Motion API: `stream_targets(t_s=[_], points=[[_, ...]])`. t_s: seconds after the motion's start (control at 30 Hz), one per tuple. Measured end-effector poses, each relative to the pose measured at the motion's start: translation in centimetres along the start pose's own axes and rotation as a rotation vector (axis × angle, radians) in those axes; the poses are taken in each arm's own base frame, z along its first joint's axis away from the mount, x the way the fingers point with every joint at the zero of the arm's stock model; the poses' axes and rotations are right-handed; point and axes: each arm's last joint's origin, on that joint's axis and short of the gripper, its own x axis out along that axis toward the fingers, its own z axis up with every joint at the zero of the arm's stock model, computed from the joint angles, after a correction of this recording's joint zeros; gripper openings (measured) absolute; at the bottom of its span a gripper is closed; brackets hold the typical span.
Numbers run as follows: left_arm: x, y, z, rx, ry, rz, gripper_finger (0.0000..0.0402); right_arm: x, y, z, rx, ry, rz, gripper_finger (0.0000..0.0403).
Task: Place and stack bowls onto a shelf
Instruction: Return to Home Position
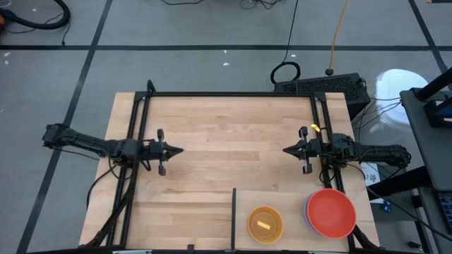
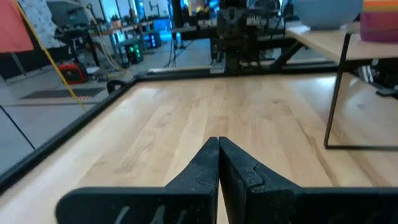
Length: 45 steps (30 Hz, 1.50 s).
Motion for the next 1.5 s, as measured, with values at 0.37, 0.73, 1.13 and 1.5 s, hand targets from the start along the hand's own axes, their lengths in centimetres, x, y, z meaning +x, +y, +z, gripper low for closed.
stream_targets(t_s=[0.37,0.73,1.13,1.5], points=[[-1.8,0.5,0.9,0.024,-0.122,-0.049,0.0008,0.0,0.0,0.0,0.000,0.000,0.000,0.0000],[-2.3,1.3,0.6,-0.010,-0.125,-0.069,0.0008,0.0,0.0,0.0,0.000,0.000,0.000,0.0000],[-2.3,1.9,0.5,0.020,-0.114,-0.021,0.0008,0.0,0.0,0.0,0.000,0.000,0.001,0.0000],[-2.3,1.9,0.6,0.020,-0.128,-0.018,0.0008,0.0,0.0,0.0,0.000,0.000,0.002,0.0000]])
